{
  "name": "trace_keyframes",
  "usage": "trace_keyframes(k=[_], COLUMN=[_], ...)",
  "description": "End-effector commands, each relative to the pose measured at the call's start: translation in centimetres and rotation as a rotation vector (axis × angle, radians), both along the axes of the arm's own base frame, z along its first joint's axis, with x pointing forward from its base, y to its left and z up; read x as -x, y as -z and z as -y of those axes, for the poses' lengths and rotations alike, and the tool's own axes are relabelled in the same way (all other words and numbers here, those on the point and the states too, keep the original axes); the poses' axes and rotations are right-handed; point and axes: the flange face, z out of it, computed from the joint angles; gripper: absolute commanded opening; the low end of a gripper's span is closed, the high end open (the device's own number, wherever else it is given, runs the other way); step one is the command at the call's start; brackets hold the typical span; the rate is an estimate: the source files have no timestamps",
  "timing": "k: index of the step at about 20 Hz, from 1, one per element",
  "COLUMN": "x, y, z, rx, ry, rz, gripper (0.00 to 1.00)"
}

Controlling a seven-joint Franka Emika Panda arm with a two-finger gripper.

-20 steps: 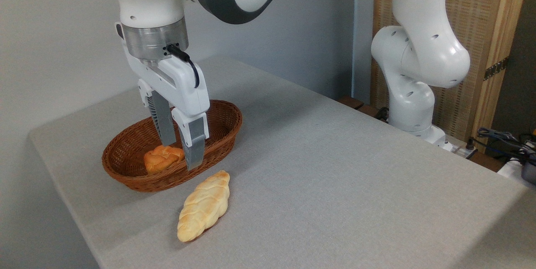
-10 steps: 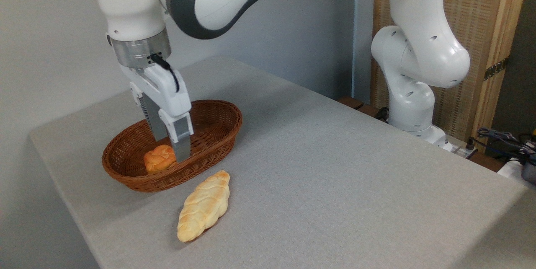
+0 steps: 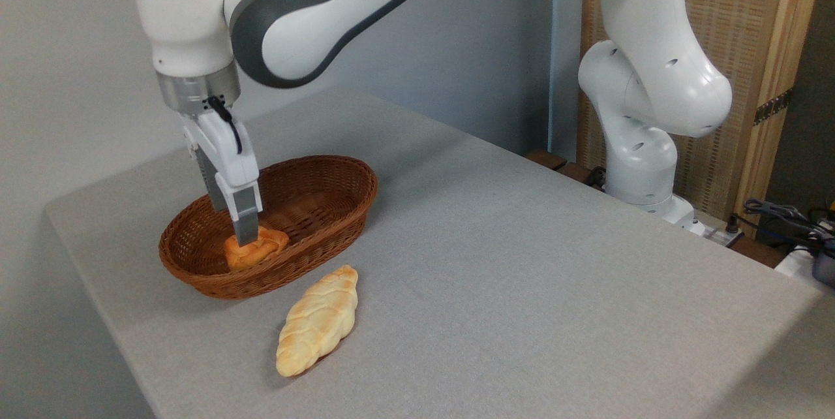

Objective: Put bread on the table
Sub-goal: 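Lower the gripper into the basket around the orange roll, then close the gripper fingers on the orange roll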

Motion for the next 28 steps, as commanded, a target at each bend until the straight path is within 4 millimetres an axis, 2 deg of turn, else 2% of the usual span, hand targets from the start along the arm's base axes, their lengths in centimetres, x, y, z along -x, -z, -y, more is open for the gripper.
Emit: trace_keyframes(k=[1, 8, 12, 23, 25, 26, 27, 28], x=[-0.4, -0.7, -0.6, -0.4, -0.2, -0.2, -0.2, -0.1], y=[1.1, 2.4, 3.5, 4.0, 3.9, 3.9, 3.9, 4.0], z=[0.3, 0.3, 0.2, 0.3, 0.7, 0.7, 0.8, 0.9], rx=[0.009, -0.005, -0.050, -0.058, -0.076, -0.097, -0.101, -0.103], ry=[0.002, 0.013, 0.099, 0.138, 0.152, 0.162, 0.165, 0.169], rz=[-0.002, -0.020, -0.021, -0.036, -0.028, -0.023, -0.023, -0.025], gripper=[1.00, 1.00, 1.00, 1.00, 0.87, 0.75, 0.66, 0.51])
